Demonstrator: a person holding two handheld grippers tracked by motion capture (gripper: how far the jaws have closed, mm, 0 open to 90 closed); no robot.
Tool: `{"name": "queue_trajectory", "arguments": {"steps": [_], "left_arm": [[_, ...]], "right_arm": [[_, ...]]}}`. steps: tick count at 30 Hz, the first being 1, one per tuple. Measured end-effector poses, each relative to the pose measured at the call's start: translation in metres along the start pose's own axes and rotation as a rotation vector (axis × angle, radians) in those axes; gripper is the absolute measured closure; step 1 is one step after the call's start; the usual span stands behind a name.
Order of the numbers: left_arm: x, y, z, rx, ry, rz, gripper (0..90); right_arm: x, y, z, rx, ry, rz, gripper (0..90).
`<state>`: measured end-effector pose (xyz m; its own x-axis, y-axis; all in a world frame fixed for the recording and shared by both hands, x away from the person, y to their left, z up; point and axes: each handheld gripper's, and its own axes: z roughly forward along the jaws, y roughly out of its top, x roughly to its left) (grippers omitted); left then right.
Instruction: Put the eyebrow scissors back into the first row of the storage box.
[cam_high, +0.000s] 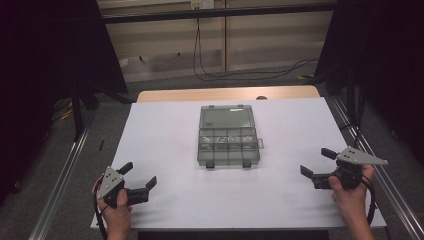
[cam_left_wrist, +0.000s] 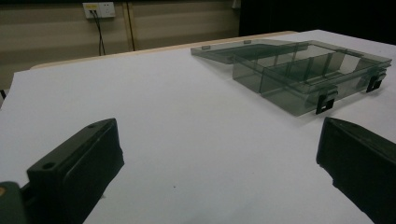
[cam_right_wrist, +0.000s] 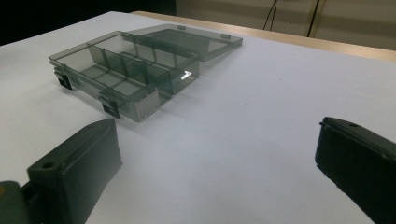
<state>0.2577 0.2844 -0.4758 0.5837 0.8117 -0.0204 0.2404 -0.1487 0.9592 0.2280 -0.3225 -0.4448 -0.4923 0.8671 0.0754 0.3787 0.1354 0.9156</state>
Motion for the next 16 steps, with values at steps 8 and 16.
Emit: {"name": "queue_trajectory", "arguments": {"steps": [8, 16], "left_arm": [[0.0, 0.0, 0.0, 0.006, -0.001, 0.008, 0.1], [0.0, 0.0, 0.0, 0.005, -0.003, 0.006, 0.1]], "right_arm": [[-0.009, -0.02, -0.015, -0.058, -0.042, 0.059, 0.0], [-0.012, -0.024, -0.02, -0.071, -0.074, 0.083, 0.0]]}}
